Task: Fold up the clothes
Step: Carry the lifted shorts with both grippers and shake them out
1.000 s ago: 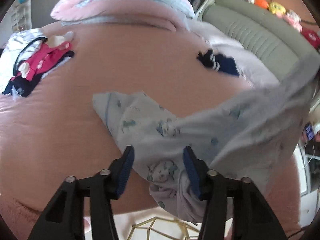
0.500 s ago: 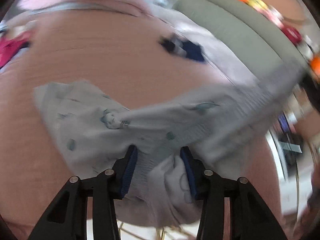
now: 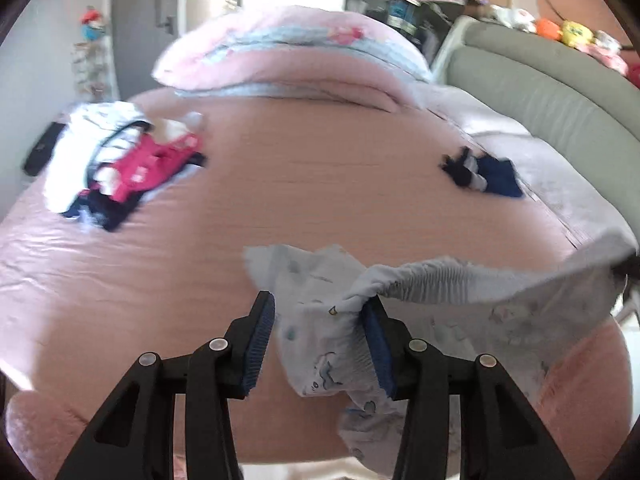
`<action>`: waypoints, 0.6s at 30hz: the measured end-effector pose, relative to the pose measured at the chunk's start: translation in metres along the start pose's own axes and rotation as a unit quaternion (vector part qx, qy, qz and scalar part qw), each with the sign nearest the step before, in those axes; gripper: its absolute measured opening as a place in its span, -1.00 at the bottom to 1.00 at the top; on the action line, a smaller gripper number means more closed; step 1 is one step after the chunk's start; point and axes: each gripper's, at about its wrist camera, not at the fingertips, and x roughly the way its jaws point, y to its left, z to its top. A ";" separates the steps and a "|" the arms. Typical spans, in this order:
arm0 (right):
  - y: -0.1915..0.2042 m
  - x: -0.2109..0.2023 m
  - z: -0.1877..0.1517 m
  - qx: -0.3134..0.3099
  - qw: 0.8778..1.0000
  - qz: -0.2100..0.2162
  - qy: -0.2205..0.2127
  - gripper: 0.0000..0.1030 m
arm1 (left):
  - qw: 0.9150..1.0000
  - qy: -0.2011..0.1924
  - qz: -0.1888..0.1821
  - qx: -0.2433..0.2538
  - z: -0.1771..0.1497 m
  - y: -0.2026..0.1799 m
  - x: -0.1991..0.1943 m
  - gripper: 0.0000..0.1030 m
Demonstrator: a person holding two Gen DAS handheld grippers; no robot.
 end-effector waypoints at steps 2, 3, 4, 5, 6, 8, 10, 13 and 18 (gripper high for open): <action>0.004 0.012 -0.006 -0.007 1.000 -0.001 0.017 -0.93 | 0.999 -0.025 0.016 -0.020 0.004 0.009 -0.008 -0.22; 0.006 0.020 -0.010 -0.013 1.000 -0.003 0.027 -0.93 | 0.999 -0.034 0.023 -0.025 0.005 0.013 -0.014 -0.22; 0.008 0.028 -0.015 -0.018 0.999 -0.003 0.039 -0.93 | 0.998 -0.043 0.033 -0.028 0.007 0.017 -0.018 -0.25; 0.009 0.038 -0.019 -0.021 0.998 -0.001 0.053 -0.92 | 0.997 -0.050 0.043 -0.030 0.008 0.021 -0.022 -0.33; 0.011 0.047 -0.024 -0.025 0.997 0.001 0.068 -0.92 | 0.996 -0.055 0.056 -0.030 0.009 0.024 -0.027 -0.38; 0.014 0.066 -0.034 -0.033 0.995 0.003 0.098 -0.87 | 0.994 -0.074 0.076 -0.036 0.012 0.028 -0.042 -0.43; 0.019 0.080 -0.041 -0.043 0.992 0.009 0.118 -0.68 | 0.992 -0.092 0.082 -0.024 0.015 0.026 -0.056 -0.43; 0.029 0.090 -0.045 -0.057 0.990 0.018 0.130 -0.61 | 0.993 -0.095 0.072 0.014 0.020 0.017 -0.062 -0.43; 0.039 0.130 -0.054 -0.055 0.981 0.080 0.168 -0.67 | 1.000 0.008 0.022 -0.005 -0.002 0.016 -0.014 -0.43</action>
